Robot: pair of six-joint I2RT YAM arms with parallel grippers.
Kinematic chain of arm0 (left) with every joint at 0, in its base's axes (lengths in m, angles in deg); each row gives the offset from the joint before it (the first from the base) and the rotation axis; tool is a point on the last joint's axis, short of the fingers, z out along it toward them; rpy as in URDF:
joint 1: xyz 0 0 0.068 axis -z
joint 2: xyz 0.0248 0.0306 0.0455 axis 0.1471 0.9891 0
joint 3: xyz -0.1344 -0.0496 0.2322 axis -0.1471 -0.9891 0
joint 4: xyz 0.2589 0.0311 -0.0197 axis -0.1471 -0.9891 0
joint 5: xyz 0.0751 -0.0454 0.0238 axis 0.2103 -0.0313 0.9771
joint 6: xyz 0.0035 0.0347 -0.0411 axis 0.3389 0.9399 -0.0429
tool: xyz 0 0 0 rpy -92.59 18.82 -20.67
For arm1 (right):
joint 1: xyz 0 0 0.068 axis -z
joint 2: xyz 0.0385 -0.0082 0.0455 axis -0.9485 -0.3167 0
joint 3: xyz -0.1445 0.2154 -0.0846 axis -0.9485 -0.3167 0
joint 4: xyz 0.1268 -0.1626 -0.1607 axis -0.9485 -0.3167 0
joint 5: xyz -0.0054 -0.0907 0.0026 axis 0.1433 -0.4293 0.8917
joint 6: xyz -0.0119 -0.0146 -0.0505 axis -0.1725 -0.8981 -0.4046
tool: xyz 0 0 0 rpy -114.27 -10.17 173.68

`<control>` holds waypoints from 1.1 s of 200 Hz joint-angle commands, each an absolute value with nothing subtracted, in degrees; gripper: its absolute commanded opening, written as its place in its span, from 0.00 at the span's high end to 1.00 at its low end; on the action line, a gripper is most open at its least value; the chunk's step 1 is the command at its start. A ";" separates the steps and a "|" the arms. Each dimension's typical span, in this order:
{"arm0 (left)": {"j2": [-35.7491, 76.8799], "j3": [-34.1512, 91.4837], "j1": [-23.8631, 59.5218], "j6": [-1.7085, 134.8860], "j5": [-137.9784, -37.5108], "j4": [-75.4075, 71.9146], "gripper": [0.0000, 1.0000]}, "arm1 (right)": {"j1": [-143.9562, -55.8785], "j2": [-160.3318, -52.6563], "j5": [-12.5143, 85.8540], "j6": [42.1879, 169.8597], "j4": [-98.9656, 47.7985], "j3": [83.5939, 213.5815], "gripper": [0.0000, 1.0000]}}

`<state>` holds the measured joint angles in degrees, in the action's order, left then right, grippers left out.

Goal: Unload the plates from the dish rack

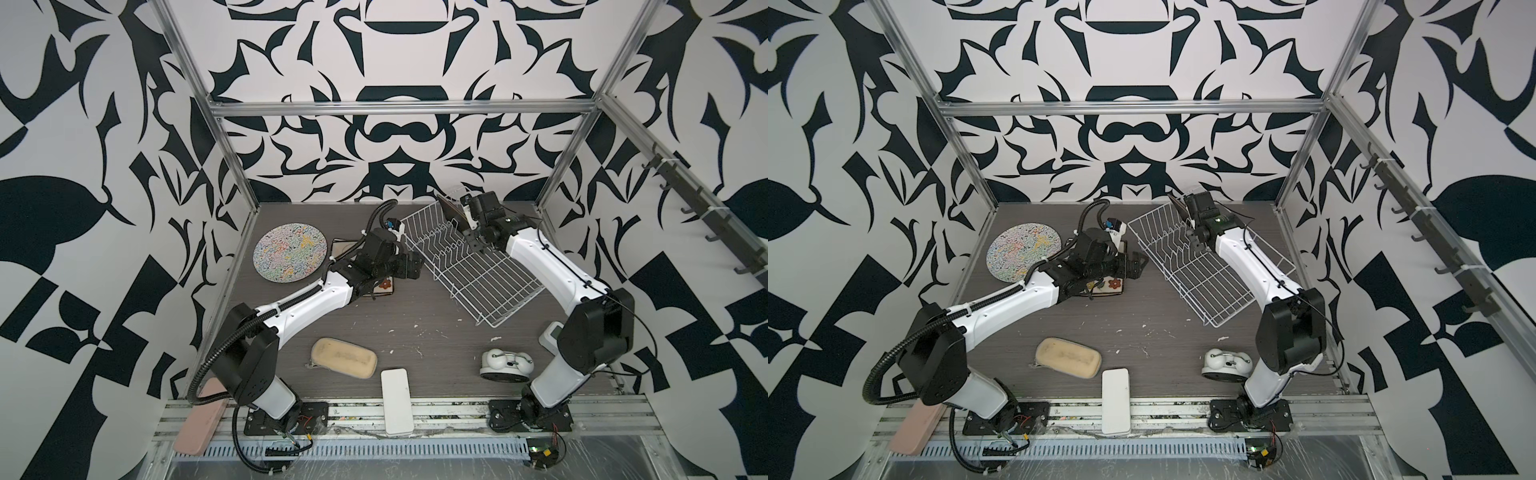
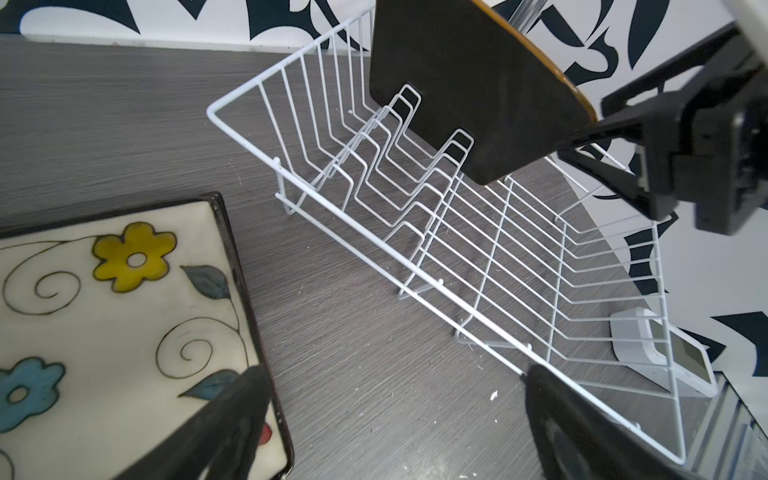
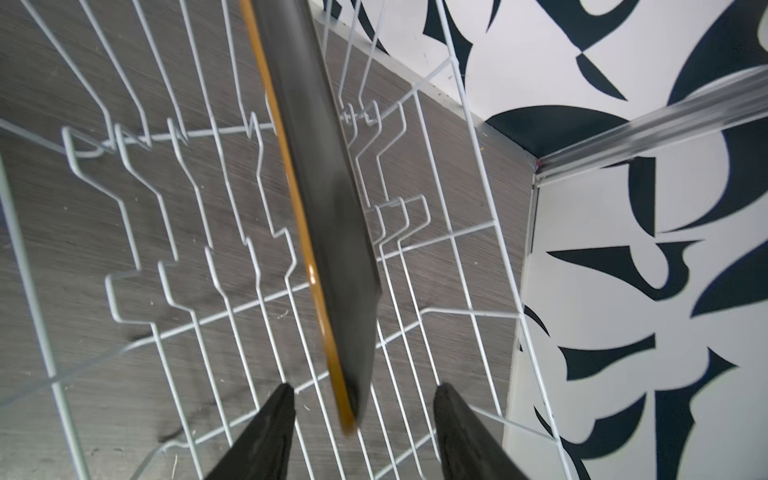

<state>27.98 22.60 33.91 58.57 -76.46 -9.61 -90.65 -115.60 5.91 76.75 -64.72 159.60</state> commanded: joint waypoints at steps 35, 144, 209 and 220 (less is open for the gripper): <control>27.48 23.26 33.73 57.66 -78.62 -7.81 0.01 | -89.29 -121.20 5.22 70.97 -61.94 165.45 0.59; 27.80 23.59 33.74 56.82 -79.14 -7.64 0.01 | -88.98 -122.51 3.22 68.88 -60.80 166.08 0.87; 28.69 24.16 33.73 55.99 -80.74 -7.55 0.01 | -89.02 -122.57 2.12 68.06 -61.41 166.16 0.95; 28.69 24.17 33.73 55.94 -80.92 -7.55 0.01 | -88.95 -122.67 1.78 68.30 -61.54 166.34 0.96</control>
<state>28.05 22.64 33.91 56.30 -79.70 -8.62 -88.46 -123.86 2.43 70.15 -61.83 163.60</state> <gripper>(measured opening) 0.994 0.158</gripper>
